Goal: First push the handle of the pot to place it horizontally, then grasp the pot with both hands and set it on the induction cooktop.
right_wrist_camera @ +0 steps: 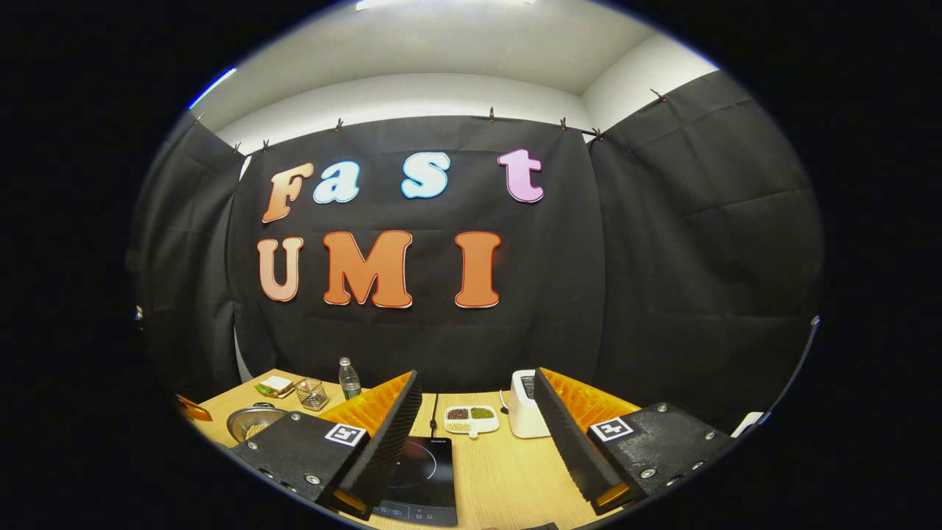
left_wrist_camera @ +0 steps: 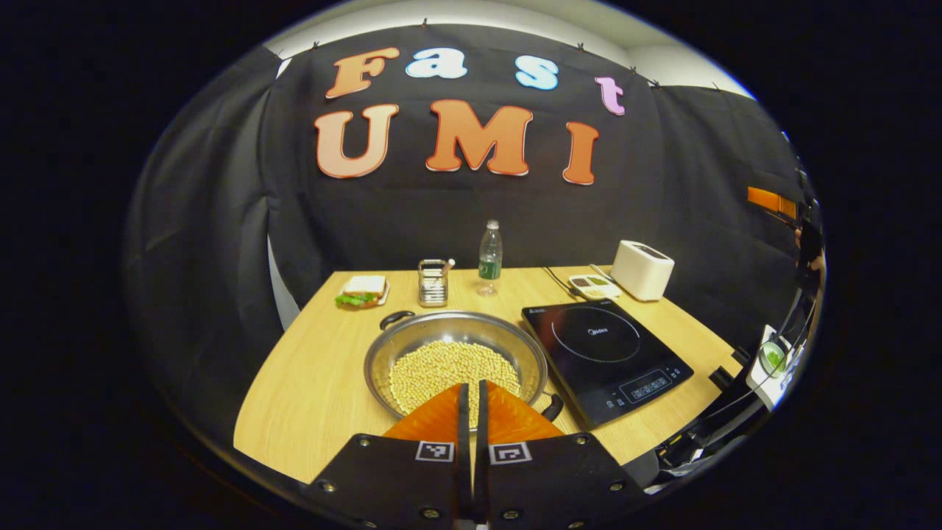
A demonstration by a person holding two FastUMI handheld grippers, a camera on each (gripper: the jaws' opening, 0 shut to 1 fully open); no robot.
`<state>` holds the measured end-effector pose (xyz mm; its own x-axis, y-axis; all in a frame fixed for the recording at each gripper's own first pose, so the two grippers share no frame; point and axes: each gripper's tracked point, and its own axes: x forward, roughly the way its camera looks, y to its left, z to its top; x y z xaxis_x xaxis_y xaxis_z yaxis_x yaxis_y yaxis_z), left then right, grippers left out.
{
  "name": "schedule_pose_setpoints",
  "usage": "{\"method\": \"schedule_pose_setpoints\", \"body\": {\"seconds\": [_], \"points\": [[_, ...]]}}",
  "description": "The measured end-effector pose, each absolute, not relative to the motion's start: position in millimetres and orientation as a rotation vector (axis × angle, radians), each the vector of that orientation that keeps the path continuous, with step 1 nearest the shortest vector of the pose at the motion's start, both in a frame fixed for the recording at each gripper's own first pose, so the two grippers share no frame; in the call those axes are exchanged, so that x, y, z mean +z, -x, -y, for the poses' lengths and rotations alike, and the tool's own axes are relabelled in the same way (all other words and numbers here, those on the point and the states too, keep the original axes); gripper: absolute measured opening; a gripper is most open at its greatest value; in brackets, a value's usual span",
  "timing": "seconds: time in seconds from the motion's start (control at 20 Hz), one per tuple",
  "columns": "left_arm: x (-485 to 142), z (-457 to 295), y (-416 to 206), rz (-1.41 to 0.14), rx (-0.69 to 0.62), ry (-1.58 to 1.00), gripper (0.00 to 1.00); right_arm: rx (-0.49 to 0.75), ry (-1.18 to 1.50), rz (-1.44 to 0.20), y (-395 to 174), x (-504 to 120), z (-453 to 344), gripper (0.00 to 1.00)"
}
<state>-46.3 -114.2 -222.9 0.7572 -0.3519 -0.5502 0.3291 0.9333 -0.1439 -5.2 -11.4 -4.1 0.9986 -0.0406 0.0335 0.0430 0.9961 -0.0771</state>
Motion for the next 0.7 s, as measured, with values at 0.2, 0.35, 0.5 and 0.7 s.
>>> {"method": "schedule_pose_setpoints", "body": {"seconds": [0.2,0.35,0.5,0.7], "points": [[-259,126,56,-0.706,-0.406,0.024,0.02,-0.038,0.079,0.019,2,-10,12,0.95],[-280,135,59,-0.749,-0.424,0.010,0.03,-0.040,0.077,0.011,0,-14,14,0.95],[-302,139,69,-0.808,-0.434,0.021,0.03,-0.043,0.072,0.001,-2,-18,17,0.95],[-320,143,70,-0.854,-0.437,0.020,0.03,-0.050,0.071,-0.016,-5,-26,22,0.95]]}}
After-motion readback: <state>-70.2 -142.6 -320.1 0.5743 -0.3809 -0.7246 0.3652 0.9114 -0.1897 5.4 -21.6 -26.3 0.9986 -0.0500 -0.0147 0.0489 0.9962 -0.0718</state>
